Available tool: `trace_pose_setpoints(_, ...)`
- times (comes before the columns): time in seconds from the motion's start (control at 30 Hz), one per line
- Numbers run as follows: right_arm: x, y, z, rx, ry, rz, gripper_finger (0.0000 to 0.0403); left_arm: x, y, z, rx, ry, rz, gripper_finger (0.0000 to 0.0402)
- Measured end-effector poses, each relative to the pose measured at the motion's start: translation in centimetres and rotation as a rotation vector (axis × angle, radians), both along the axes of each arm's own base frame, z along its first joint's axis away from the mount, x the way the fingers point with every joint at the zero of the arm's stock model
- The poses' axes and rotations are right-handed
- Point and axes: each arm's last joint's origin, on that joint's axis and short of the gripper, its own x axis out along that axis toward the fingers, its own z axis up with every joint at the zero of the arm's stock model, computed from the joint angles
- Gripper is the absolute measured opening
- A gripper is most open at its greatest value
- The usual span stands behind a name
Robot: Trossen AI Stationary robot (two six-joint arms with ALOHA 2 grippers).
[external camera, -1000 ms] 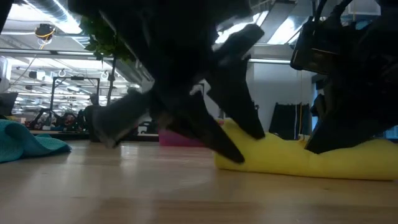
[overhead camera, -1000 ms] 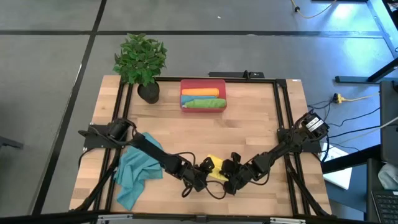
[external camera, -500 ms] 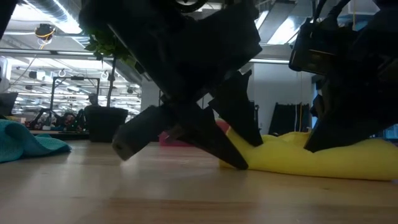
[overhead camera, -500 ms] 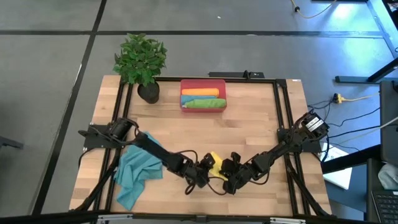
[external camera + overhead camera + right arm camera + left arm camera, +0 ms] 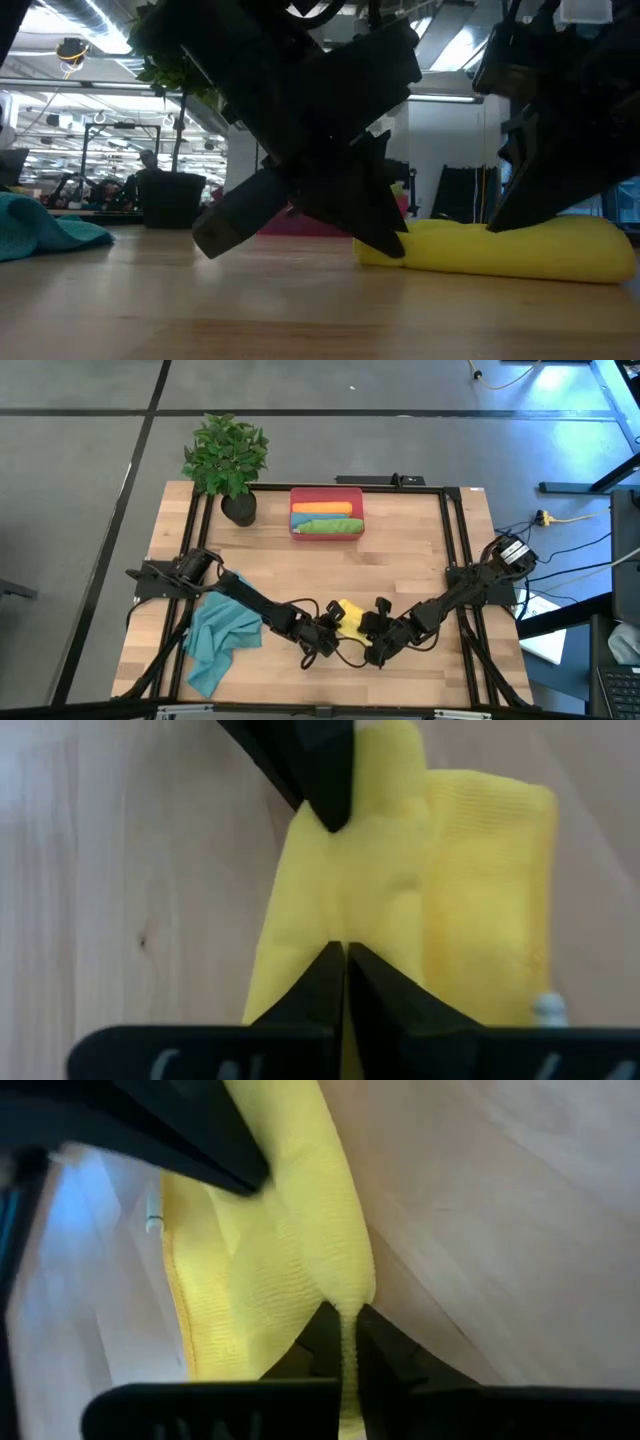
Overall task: Roll microfiber towels into tight, uniform cylinder then place into a basket
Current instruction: Roll the yellow towel
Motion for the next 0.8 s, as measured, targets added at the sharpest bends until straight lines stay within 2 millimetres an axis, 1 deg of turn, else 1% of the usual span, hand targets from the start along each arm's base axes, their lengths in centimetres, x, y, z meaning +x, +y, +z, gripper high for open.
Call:
trace_pose_setpoints(0.13,-0.7,-0.3,1.1,-0.019,0.019,0.002,0.0023,0.1,-0.2,0.4,-0.085,0.020,0.031,0.0002)
trace_pose_setpoints(0.33,-1.9,-0.2,2.5,-0.062,0.004,-0.015,0.0023,1.0,-0.5,2.6,-0.287,0.104,0.081,0.0001)
trace_pose_setpoints(0.43,-2.5,0.0,3.1,-0.087,-0.016,-0.017,0.0023,1.9,-0.2,4.2,-0.403,0.128,0.107,0.0000)
trace_pose_setpoints(0.5,-2.8,0.2,3.5,-0.096,-0.034,-0.012,0.0023,2.5,0.3,5.0,-0.516,0.156,0.113,0.0000)
trace_pose_setpoints(0.63,-3.4,0.8,4.1,-0.107,-0.066,0.003,0.0023,3.4,2.0,5.8,-0.729,0.221,0.134,0.0000)
trace_pose_setpoints(0.73,-3.7,1.2,4.2,-0.104,-0.076,0.021,0.0023,3.8,3.6,5.9,-0.828,0.253,0.165,0.0000)
trace_pose_setpoints(0.8,-3.9,1.6,4.2,-0.102,-0.078,0.036,0.0023,3.9,4.6,5.6,-0.867,0.271,0.197,0.0000)
